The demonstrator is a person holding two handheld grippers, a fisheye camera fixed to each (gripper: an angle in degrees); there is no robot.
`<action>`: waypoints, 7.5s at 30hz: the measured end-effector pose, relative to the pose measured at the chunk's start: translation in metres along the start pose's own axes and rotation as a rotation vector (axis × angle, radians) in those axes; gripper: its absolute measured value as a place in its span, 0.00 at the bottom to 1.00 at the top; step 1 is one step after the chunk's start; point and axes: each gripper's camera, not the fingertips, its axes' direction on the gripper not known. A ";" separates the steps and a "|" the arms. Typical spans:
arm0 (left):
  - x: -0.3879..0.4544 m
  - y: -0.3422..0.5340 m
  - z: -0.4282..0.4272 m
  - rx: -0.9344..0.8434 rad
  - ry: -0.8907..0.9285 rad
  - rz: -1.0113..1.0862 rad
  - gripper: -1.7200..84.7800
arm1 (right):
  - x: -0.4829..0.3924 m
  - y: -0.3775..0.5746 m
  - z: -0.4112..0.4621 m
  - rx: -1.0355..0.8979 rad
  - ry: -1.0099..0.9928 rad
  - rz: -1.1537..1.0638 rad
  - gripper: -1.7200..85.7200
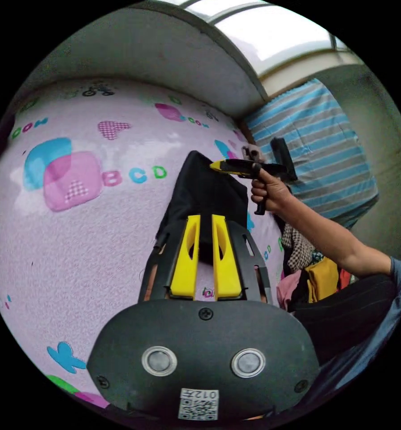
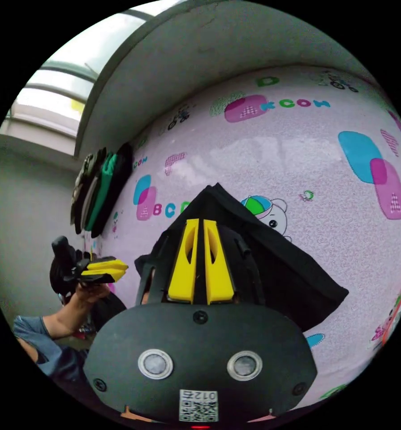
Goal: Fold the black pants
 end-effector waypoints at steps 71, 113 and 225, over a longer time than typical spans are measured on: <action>-0.035 -0.074 0.058 -0.196 0.045 -0.263 0.12 | 0.247 0.266 0.036 -0.073 -0.441 0.540 0.13; -0.158 -0.012 0.223 -0.076 0.269 -0.509 0.07 | 0.304 0.269 0.037 0.213 -0.309 0.642 0.13; -0.431 1.053 0.129 0.208 -0.787 -1.255 0.17 | -0.829 0.448 0.925 -1.416 -0.205 -0.861 0.10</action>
